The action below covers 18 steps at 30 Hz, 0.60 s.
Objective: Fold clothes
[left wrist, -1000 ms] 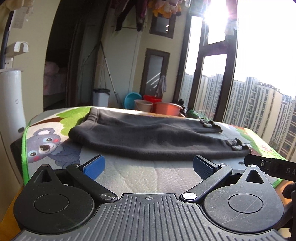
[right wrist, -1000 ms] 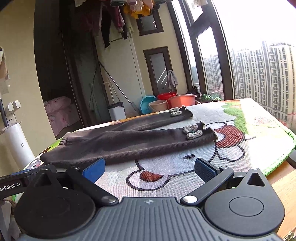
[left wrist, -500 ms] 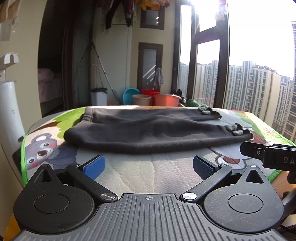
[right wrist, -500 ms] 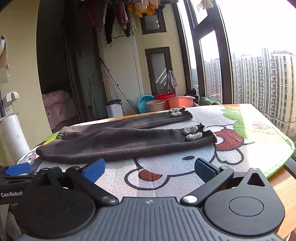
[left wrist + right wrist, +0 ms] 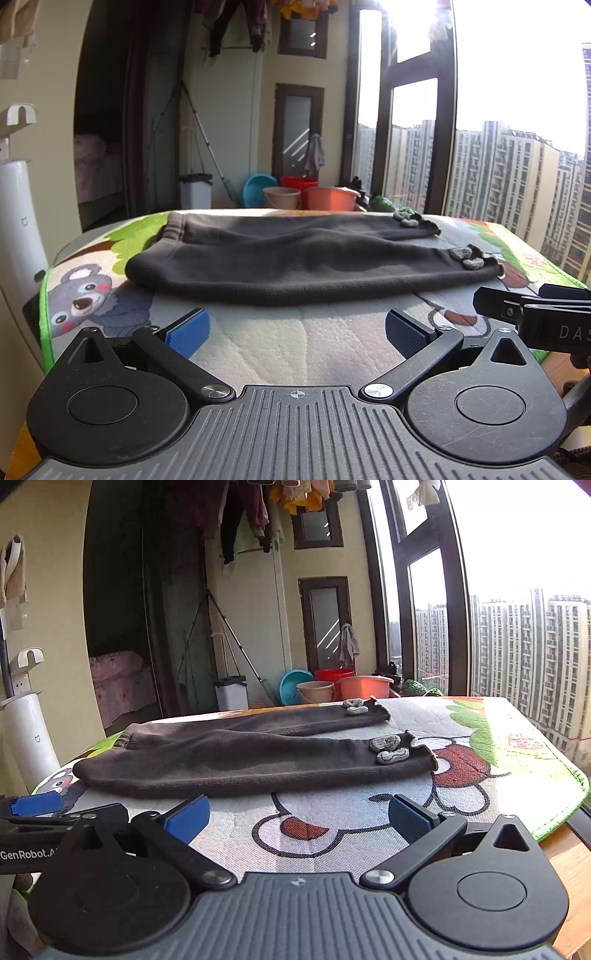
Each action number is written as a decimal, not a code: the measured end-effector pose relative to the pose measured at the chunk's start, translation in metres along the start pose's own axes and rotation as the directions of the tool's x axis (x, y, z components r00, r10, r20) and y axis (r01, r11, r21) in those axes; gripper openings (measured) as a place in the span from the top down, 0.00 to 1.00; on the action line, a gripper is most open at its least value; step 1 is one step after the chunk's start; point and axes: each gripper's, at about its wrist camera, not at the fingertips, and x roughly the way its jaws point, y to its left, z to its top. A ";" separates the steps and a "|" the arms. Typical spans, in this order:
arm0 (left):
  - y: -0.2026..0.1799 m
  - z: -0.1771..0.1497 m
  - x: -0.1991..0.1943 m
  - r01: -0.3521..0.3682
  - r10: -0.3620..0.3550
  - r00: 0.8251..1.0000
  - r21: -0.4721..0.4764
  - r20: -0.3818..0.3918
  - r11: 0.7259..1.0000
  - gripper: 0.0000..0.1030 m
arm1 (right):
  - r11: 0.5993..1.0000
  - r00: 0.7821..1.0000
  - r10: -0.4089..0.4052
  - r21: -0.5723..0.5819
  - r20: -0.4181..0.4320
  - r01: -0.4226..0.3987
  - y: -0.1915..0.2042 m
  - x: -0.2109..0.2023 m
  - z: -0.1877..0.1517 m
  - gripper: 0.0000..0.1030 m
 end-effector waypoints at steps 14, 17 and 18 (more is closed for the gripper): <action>-0.006 0.000 -0.001 0.000 0.000 1.000 0.003 0.000 1.000 0.00 | 1.000 1.000 -0.012 0.002 0.003 0.012 -0.001 -0.001 0.002 0.00; -0.004 0.000 -0.001 0.001 -0.001 1.000 0.004 0.000 1.000 0.00 | 1.000 1.000 -0.012 0.001 0.004 0.012 -0.001 -0.001 0.002 0.00; -0.004 0.000 -0.001 0.001 -0.001 1.000 0.004 -0.001 1.000 0.00 | 1.000 1.000 -0.011 0.001 0.004 0.011 -0.002 -0.001 0.002 0.00</action>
